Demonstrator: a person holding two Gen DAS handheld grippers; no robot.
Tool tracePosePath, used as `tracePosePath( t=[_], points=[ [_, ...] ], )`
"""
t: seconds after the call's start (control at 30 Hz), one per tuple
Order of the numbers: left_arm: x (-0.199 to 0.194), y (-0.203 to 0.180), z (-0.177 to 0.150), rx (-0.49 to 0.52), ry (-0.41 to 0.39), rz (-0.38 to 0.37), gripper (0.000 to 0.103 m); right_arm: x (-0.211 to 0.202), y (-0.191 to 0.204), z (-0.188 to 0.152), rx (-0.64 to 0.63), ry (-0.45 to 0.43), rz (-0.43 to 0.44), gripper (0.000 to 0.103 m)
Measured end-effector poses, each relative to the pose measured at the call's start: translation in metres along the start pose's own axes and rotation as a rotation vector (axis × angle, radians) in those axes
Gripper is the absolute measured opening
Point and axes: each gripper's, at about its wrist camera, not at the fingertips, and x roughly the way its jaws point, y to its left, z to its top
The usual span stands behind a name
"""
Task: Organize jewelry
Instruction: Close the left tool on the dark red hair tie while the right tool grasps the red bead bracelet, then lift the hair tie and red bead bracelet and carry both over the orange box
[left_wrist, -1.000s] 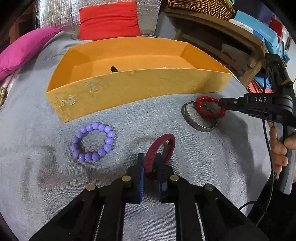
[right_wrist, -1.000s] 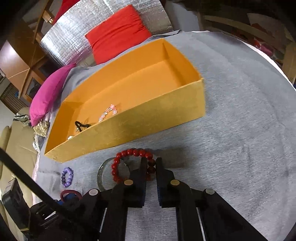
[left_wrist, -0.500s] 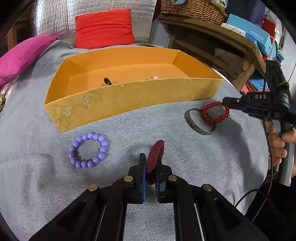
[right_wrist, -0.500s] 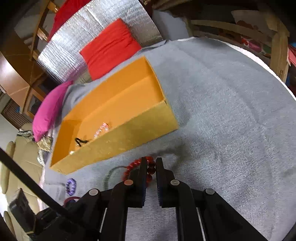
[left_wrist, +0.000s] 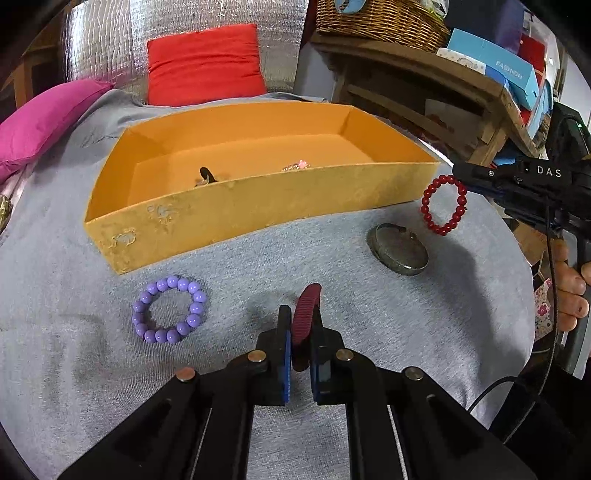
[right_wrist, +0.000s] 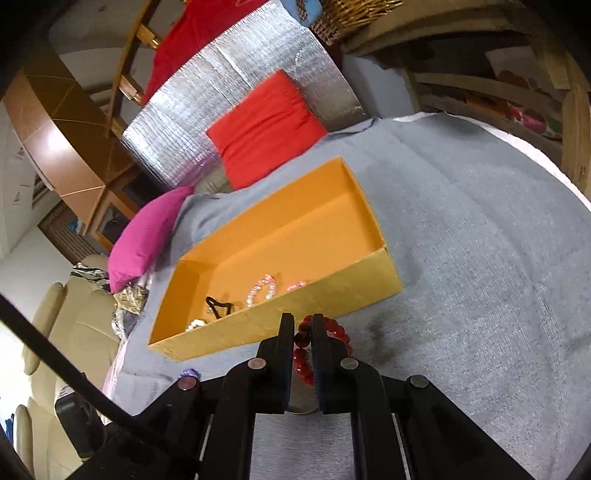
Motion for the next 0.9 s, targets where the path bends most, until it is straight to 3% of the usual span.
tracePosePath(
  t=[0.2,0.67,0.9],
  points=[
    [-0.005,-0.006,0.004,0.004,-0.009,0.022,0.008,-0.003,0.004,0.001,-0.016,-0.021,0.015,0.01],
    [-0.034,-0.002,0.011,-0.028,-0.097,-0.018,0.008,-0.019,0.006,0.001,-0.02,-0.067,0.037,0.01],
    [-0.053,-0.003,0.044,-0.04,-0.144,-0.007,0.008,-0.027,0.009,0.011,-0.02,-0.101,0.051,0.01]
  ],
)
